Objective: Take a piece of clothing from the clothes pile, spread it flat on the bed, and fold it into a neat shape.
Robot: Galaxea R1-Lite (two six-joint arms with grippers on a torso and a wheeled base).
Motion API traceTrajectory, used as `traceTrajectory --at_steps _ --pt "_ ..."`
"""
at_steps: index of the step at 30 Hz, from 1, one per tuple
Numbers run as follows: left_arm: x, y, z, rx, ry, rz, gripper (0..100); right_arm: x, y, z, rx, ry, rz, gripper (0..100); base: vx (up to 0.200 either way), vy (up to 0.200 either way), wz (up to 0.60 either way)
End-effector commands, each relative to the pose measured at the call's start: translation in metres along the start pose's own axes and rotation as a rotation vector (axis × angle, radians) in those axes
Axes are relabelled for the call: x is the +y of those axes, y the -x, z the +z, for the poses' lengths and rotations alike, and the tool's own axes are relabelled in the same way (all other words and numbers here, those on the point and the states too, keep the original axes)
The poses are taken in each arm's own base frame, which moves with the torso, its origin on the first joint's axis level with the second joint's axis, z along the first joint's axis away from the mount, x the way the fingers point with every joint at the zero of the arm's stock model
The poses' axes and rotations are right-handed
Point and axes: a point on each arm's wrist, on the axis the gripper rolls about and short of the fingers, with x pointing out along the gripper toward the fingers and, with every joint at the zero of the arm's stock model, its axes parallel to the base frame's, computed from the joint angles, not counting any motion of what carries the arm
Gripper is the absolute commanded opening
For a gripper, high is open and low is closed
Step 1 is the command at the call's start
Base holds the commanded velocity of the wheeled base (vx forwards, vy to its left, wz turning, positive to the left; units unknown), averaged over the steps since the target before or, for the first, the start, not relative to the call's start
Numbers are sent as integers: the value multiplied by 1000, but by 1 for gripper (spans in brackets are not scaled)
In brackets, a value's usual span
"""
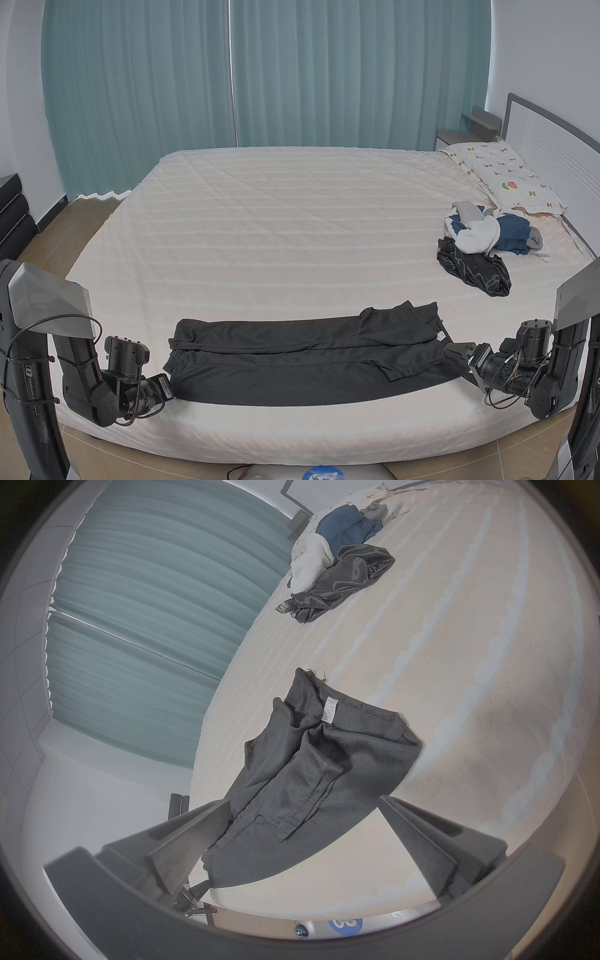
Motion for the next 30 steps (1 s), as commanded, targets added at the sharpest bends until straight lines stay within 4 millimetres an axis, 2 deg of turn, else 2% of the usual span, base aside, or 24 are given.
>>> traceTrajectory --at_steps 1,8,12,16,23,30 --pt "-1 2 2 -12 3 -7 100 0 0 0 -3 2 5 100 0 0 0" --pt "2 14 32 -118 71 -48 100 1 -1 1 -5 3 8 100 0 0 0" --pt "-5 18 49 -133 94 -175 100 1 -1 1 -7 4 10 100 0 0 0" --pt "-14 12 60 -93 108 -323 100 0 -1 0 -4 3 6 100 0 0 0" --pt "-20 -21 60 -46 77 -367 100 -3 -4 -1 5 0 -5 100 0 0 0" --pt "-20 -27 56 -33 48 -363 100 -4 -4 -1 7 -1 -7 100 0 0 0"
